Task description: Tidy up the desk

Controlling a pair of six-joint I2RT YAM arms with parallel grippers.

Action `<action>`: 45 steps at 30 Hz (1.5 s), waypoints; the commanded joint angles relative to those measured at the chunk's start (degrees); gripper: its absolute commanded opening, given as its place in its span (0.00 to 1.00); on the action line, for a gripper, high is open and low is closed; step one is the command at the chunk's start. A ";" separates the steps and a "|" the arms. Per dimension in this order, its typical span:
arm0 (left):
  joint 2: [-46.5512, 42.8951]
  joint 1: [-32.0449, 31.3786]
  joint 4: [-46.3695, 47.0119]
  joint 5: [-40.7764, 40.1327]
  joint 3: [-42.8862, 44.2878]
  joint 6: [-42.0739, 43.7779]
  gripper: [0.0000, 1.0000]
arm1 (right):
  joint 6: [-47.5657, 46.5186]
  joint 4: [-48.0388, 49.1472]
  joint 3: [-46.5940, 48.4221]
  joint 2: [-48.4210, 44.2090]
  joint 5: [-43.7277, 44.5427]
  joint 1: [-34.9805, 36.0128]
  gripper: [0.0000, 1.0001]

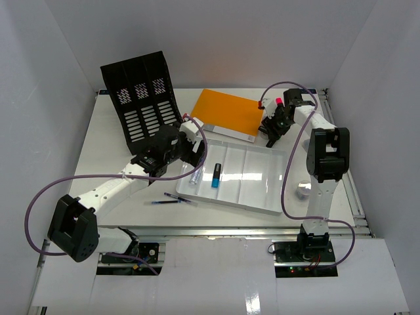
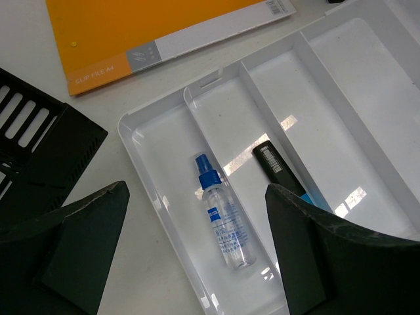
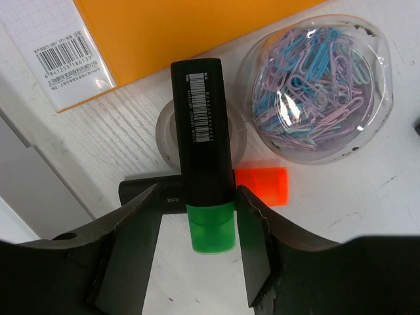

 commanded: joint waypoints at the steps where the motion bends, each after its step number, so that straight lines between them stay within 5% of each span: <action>1: -2.62 -0.19 0.94 -0.43 -0.71 0.31 0.96 | -0.42 -0.15 2.12 0.38 -0.41 0.13 0.53; 18: -3.18 -0.19 1.94 -1.10 -1.18 -0.25 0.96 | -0.04 -0.18 2.65 0.78 -1.08 0.13 0.24; 33: -7.73 0.43 6.29 -10.96 -3.56 -2.81 0.98 | -3.47 -0.68 -5.24 -16.12 -9.24 1.15 0.18; 37: -9.84 1.25 8.02 -16.02 -4.51 -4.66 0.98 | -11.89 -3.05 -11.13 -22.60 -9.91 7.79 0.18; 45: -14.57 3.63 13.49 -28.15 -8.47 -5.58 0.98 | -24.74 0.67 -21.12 -28.66 5.05 28.37 0.16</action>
